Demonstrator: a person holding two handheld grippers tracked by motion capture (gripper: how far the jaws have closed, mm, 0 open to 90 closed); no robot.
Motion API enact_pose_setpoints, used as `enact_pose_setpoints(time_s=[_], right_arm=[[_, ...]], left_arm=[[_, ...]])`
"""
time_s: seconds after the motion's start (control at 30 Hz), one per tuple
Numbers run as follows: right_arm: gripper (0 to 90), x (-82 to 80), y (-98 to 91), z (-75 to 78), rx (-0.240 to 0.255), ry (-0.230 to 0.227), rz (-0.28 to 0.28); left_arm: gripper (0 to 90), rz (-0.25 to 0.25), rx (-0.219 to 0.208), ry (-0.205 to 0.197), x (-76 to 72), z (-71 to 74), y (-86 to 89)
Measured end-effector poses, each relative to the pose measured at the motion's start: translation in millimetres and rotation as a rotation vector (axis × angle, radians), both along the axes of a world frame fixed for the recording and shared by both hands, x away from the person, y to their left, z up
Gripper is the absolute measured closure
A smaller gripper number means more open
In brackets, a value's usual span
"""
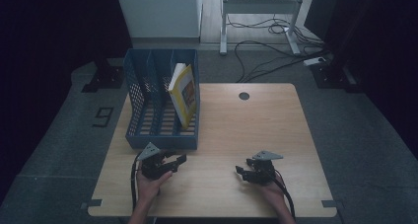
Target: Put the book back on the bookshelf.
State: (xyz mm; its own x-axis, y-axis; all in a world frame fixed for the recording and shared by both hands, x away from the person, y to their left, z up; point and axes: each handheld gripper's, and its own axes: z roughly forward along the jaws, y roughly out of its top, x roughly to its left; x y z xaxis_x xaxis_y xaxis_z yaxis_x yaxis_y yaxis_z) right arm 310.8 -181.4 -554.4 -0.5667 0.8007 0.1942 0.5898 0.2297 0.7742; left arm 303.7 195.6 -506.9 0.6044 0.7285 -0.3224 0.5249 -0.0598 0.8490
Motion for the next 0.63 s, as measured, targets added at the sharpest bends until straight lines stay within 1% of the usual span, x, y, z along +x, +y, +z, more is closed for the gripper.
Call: enact_pose_setpoints(time_s=[0.03,0.07,0.17,0.27,0.37,0.63], right_arm=[[39.4,-0.2,-0.1,0.1,0.002,0.003,-0.003],[39.4,-0.4,-0.3,0.0,0.002,0.003,-0.003],[39.4,-1.1,-0.6,0.0,0.005,0.003,-0.007],[39.2,-2.0,-0.6,0.0,-0.001,0.001,-0.008],[39.2,-3.2,-0.6,0.1,-0.006,-0.002,-0.009],[39.2,-3.6,-1.8,-0.1,0.004,0.001,-0.016]], left_arm=[[38.9,-0.004,0.017,0.007,0.2,-1.8,-0.8],[38.5,-0.003,0.022,0.007,-0.3,-3.0,-1.3],[38.3,-0.011,0.017,0.016,-2.6,-7.5,-1.9],[38.2,-0.016,0.039,0.023,-3.7,-12.3,-3.0],[38.1,-0.024,0.031,0.035,-1.0,-15.1,-3.4],[37.4,-0.052,0.044,0.049,1.1,-18.3,-9.9]])
